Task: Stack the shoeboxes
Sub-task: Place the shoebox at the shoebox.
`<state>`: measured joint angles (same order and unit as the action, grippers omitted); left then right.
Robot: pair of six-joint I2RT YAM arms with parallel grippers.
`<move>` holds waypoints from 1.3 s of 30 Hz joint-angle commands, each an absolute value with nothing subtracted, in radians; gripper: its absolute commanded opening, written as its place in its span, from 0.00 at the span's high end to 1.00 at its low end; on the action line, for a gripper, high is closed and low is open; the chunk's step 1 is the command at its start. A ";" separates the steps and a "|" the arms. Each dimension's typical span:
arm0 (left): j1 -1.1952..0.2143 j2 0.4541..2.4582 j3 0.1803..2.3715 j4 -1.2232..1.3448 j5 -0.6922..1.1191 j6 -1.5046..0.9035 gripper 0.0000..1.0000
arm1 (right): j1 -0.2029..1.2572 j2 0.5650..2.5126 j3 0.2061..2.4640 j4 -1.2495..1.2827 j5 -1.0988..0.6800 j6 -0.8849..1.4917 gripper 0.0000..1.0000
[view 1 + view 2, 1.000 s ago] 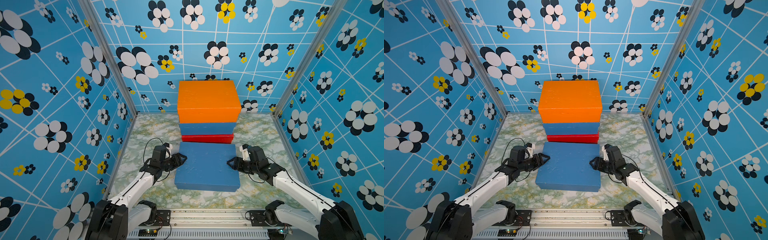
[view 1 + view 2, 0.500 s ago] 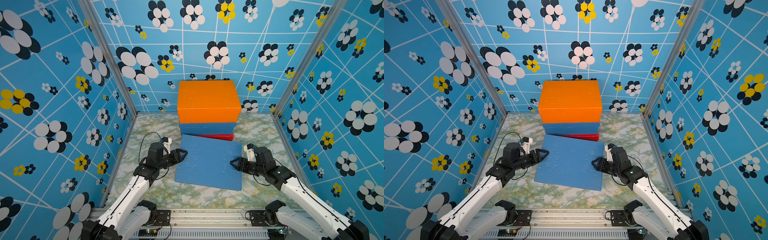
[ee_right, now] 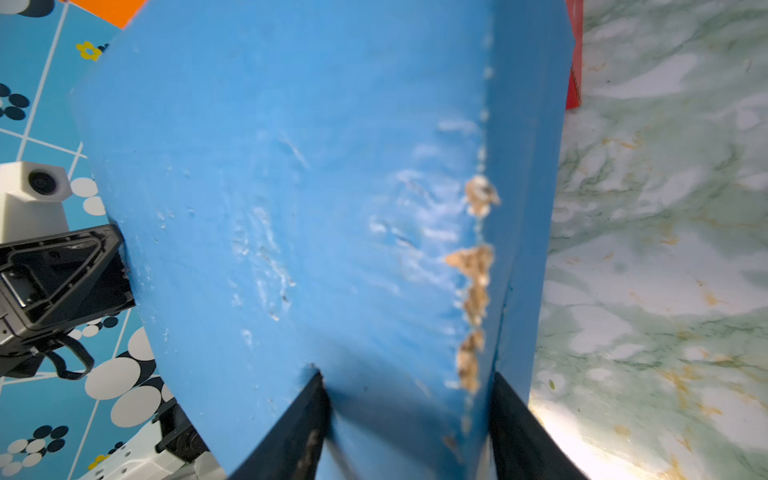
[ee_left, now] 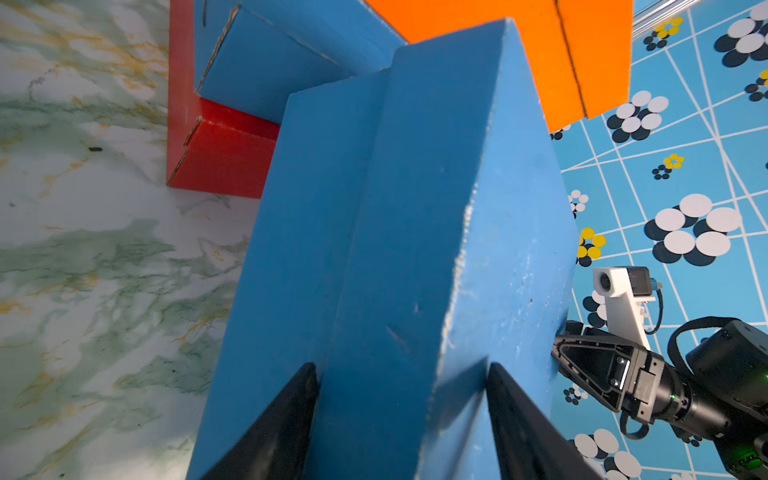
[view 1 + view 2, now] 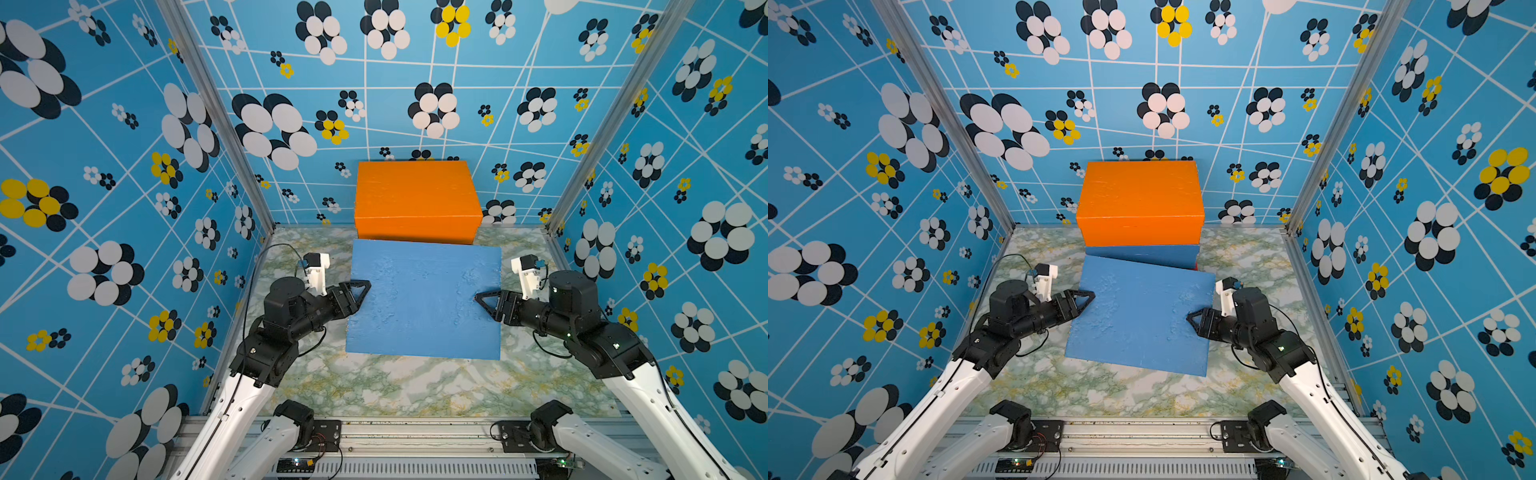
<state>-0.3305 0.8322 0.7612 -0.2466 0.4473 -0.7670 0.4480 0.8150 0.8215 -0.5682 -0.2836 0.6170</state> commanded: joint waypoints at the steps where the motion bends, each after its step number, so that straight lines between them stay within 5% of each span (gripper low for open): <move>1: -0.380 0.801 0.840 -0.283 0.539 -0.761 0.35 | 0.465 0.800 0.916 -0.524 -0.395 0.569 0.40; 39: -0.421 0.873 1.177 -0.292 0.494 -0.684 0.38 | 0.466 0.973 1.379 -0.622 -0.428 0.447 0.41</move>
